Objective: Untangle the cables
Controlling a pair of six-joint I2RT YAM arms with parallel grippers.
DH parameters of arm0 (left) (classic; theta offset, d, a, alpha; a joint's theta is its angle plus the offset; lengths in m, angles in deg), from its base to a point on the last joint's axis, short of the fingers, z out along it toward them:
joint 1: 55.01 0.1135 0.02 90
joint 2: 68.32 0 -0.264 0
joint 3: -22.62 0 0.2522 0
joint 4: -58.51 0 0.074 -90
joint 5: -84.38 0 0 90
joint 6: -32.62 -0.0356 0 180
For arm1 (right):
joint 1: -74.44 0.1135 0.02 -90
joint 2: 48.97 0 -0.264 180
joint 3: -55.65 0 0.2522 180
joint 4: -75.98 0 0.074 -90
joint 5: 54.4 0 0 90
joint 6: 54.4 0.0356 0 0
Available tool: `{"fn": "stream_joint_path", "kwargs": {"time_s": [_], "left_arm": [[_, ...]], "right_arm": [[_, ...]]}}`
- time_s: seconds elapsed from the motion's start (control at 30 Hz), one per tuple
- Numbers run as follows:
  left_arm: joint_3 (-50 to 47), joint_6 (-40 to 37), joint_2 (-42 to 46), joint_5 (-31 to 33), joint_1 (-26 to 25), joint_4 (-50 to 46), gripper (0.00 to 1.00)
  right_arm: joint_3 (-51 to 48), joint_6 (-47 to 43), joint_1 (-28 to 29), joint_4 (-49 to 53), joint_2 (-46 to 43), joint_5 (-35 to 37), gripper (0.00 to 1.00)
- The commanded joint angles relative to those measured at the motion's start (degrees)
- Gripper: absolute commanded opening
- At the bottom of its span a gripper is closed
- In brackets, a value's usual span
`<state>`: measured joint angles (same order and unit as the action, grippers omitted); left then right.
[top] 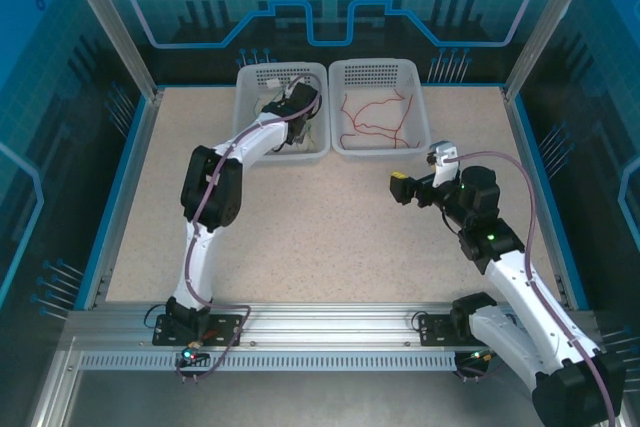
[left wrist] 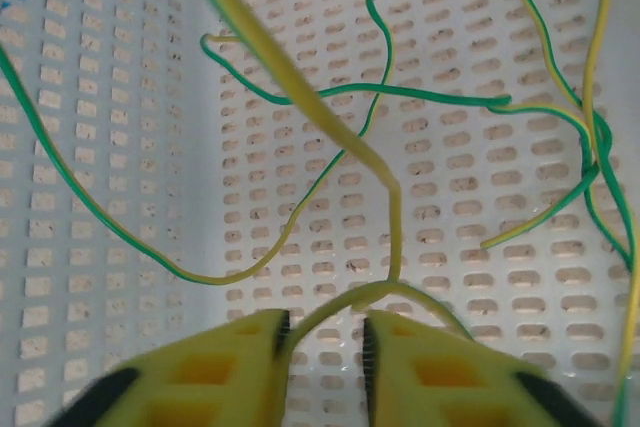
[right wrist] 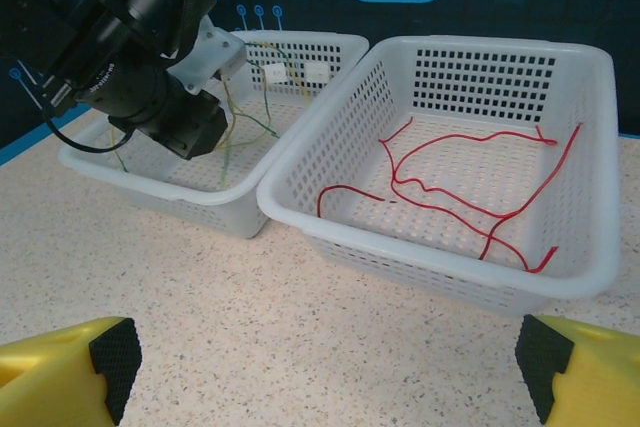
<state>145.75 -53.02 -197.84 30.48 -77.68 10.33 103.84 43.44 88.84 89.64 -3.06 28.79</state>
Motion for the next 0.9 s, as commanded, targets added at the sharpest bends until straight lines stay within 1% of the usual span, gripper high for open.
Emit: {"fn": "stream_joint_path", "kwargs": {"time_s": [0.0, 0.03, 0.1, 0.13, 0.2, 0.23, 0.3, 0.4, 0.43, 0.6, 0.7, 0.77, 0.87], "left_arm": [[-0.6, -0.2, 3.8, -0.9, -0.3, 2.2, 0.47], [-1.1, -0.3, 5.3, -0.8, -0.3, 2.7, 0.51], [-2.1, -0.6, 8.4, -0.6, -0.5, 3.8, 0.80], [-2.6, -0.9, 10.2, -0.7, -0.5, 4.4, 0.88], [-3.3, -1.3, 13.5, -1.0, -0.6, 4.8, 0.91], [-4.1, -1.3, 15.4, -0.9, -0.6, 5.1, 0.99], [-6.0, -1.5, 19.3, -1.9, -0.8, 5.7, 0.99], [-11.4, -1.4, 26.3, -4.9, -1.0, 8.2, 0.99], [-13.7, -1.4, 28.9, -6.5, -1.0, 9.2, 0.99], [-27.6, 0.4, 42.1, -8.0, -1.1, 14.3, 0.99], [-38.4, 0.7, 51.5, -9.0, -1.0, 19.7, 0.99], [-47.3, 0.2, 58.2, -8.9, -1.0, 25.5, 0.99], [-60.4, -0.8, 67.5, -7.5, -1.1, 34.9, 0.99]], "right_arm": [[0.2, -1.4, 0.9, -1.4, -0.8, 1.3, 1.00], [0.2, -1.5, 0.9, -1.4, -1.1, 1.4, 1.00], [0.3, -1.8, 0.8, -1.3, -1.5, 1.8, 1.00], [0.4, -1.9, 0.8, -1.1, -1.7, 1.9, 1.00], [0.5, -1.9, 0.8, -1.0, -2.0, 1.9, 1.00], [0.3, -1.7, 0.8, -1.0, -2.1, 1.9, 1.00], [-0.1, -1.4, 0.8, -1.5, -2.6, 1.9, 1.00], [-0.6, -0.9, 0.6, -2.3, -3.1, 1.9, 1.00], [-0.8, -0.9, 0.6, -2.7, -3.3, 1.8, 1.00], [-0.8, -1.6, 0.6, -3.7, -3.4, 2.6, 1.00], [-1.1, -2.1, 0.6, -4.1, -3.7, 5.4, 1.00], [-2.8, -2.7, 0.6, -6.0, -4.2, 7.7, 1.00], [-5.7, -3.0, 0.7, -9.5, -4.4, 13.0, 1.00]]}}
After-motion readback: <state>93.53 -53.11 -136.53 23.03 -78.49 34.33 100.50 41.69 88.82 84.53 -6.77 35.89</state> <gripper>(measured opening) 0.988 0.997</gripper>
